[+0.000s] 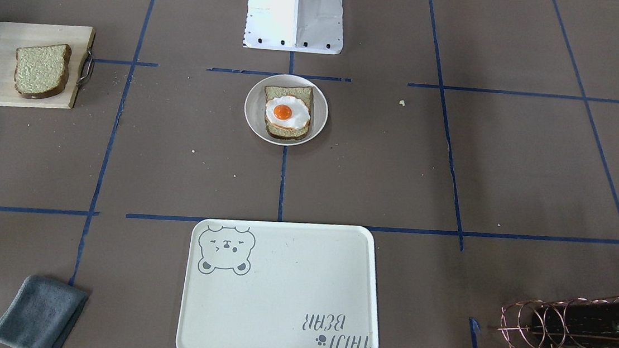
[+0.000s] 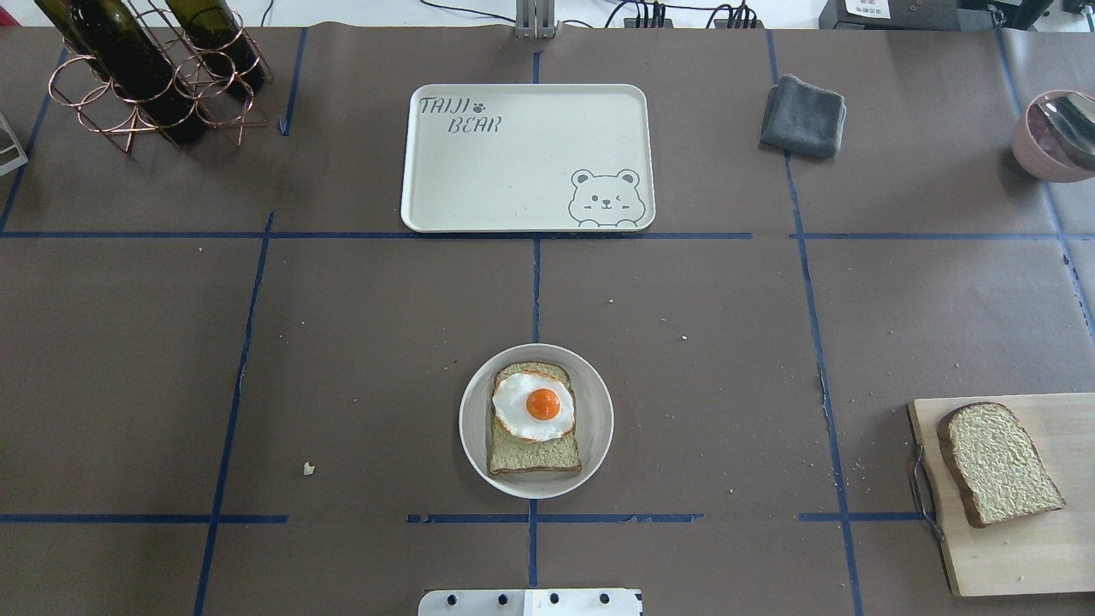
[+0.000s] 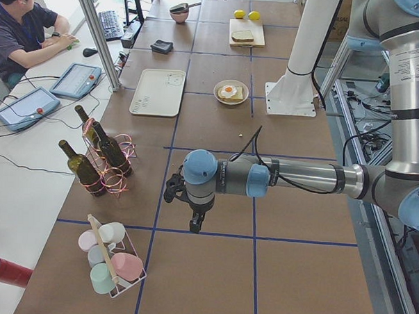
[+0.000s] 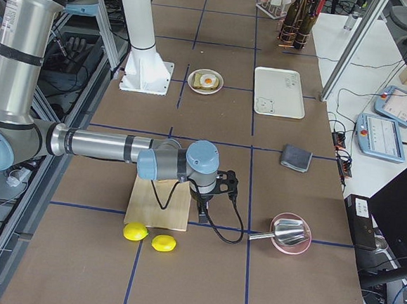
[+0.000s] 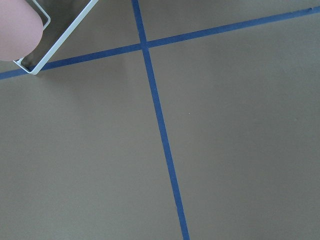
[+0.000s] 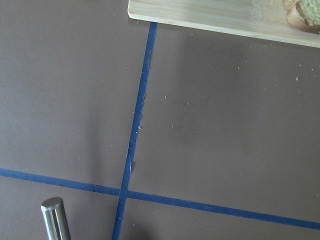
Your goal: Make sandwich and place on tray
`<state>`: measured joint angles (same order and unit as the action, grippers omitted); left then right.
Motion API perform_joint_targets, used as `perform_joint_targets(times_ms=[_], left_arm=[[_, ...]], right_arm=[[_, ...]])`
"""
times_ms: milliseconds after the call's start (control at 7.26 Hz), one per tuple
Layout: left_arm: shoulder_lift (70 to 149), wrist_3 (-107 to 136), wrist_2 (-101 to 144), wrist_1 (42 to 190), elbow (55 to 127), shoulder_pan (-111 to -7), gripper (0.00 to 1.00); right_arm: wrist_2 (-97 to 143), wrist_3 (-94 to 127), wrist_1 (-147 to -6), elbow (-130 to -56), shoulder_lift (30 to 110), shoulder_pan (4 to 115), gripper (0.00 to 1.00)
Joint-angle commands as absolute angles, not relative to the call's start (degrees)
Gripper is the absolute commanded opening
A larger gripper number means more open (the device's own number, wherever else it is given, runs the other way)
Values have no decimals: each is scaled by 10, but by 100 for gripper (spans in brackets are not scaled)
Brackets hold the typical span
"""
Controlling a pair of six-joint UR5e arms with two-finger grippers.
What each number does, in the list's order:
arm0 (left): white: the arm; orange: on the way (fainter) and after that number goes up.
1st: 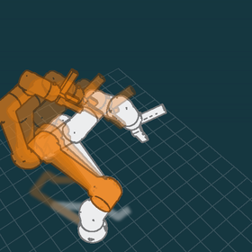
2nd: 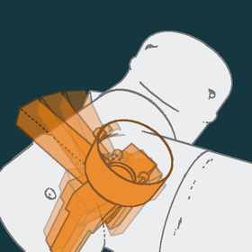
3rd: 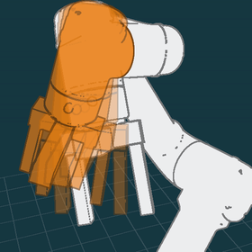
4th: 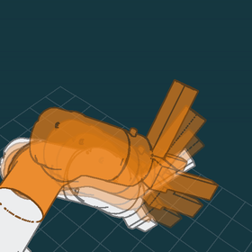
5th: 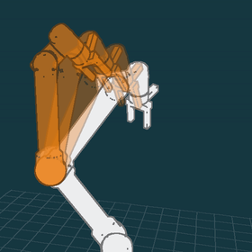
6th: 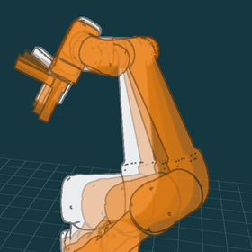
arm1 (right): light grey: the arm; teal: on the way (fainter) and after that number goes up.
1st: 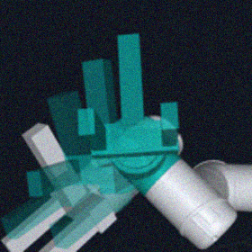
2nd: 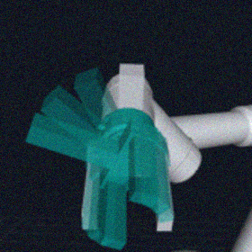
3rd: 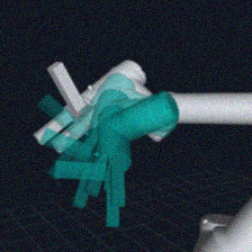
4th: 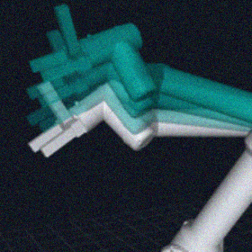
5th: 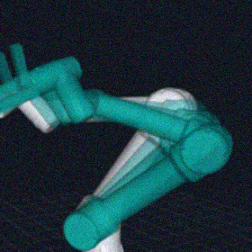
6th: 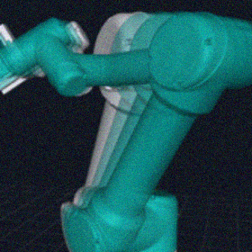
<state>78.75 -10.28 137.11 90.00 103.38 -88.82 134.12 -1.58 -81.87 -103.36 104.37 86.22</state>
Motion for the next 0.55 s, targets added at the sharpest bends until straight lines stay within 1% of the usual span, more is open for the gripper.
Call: perform_joint_targets(times_ms=[0,413], left_arm=[[787,-103,1370,900,1034,-889,100],[787,-103,1371,899,1034,-889,100]], right_arm=[[1342,-16,-820,-1034,1042,862,100],[1356,-13,-819,-1035,1041,850,100]])
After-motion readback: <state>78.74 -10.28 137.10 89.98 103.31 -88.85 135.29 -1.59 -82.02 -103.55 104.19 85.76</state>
